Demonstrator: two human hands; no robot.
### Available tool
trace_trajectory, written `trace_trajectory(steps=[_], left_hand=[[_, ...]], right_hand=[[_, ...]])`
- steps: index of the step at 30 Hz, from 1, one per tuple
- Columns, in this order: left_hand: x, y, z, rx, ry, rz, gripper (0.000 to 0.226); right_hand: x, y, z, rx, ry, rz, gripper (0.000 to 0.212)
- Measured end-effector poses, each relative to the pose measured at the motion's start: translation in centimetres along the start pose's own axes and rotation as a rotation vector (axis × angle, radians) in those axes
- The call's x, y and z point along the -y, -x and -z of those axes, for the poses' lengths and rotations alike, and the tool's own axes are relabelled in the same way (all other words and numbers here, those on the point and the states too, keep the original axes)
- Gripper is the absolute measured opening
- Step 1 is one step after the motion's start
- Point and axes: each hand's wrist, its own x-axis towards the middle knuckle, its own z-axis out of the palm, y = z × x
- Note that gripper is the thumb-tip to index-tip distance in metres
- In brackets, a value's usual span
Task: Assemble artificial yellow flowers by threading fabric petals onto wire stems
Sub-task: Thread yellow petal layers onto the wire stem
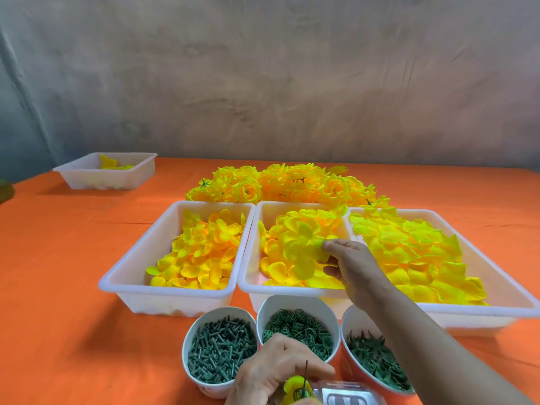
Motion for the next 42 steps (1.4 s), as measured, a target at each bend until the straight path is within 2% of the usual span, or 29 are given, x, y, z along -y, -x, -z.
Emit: trace_trajectory(steps=[1,2,3,4,5,6,9,10,13,17,22,25,34,38,42], left_hand=[[-0.1,0.1,0.2,-0.069,0.076,0.011,0.024],[-0.2,0.3,0.7,-0.13,0.074,-0.001,0.013],[-0.6,0.5,0.8,-0.222,0.064,-0.018,0.023],[-0.9,0.5,0.7,-0.328,0.153,-0.006,0.048],[-1.3,0.6,1.1,-0.365,0.33,0.043,0.063],[-1.1,0.6,1.5,-0.443,0.419,0.045,0.067],[-1.5,-1.3,3.6,-0.582,0.483,0.189,0.043],[-1.4,-2.2,3.9,-0.592,0.485,0.241,0.035],[-1.0,-5.1,4.9,-0.565,0.469,0.362,0.032],[-0.7,-9.4,5.4,-0.475,0.417,0.482,0.031],[-0.1,-12.6,5.4,-0.361,0.613,0.65,0.018],[0.7,-13.4,5.3,-0.369,0.648,0.626,0.017],[3.0,-13.3,5.1,-0.479,0.487,0.513,0.025],[3.2,-13.1,4.9,-0.476,0.425,0.482,0.031],[2.6,-12.9,5.1,-0.486,0.488,0.491,0.033]], right_hand=[[0.0,-0.1,0.1,0.005,-0.034,-0.006,0.009],[0.2,0.2,0.2,0.017,-0.062,-0.006,0.007],[0.3,0.2,0.3,0.033,-0.097,-0.002,0.008],[0.4,0.4,0.4,0.048,-0.13,-0.005,0.008],[0.3,0.3,0.6,0.065,-0.155,-0.002,0.007],[0.3,0.4,0.7,0.082,-0.166,0.001,0.006],[0.0,0.5,0.8,0.13,-0.173,0.03,0.01],[0.1,0.6,0.8,0.143,-0.173,0.031,0.016],[0.1,0.7,0.8,0.161,-0.22,0.037,0.028],[-0.1,0.6,1.0,0.201,-0.249,0.065,0.016],[-0.3,0.5,1.0,0.229,-0.2,0.082,0.015],[-0.5,0.3,1.0,0.21,-0.173,0.086,0.013],[-0.7,0.2,0.7,0.21,-0.059,0.099,0.007],[-0.5,0.5,0.5,0.149,-0.028,0.113,0.008],[-0.2,0.8,0.4,0.134,-0.029,0.101,0.007]])
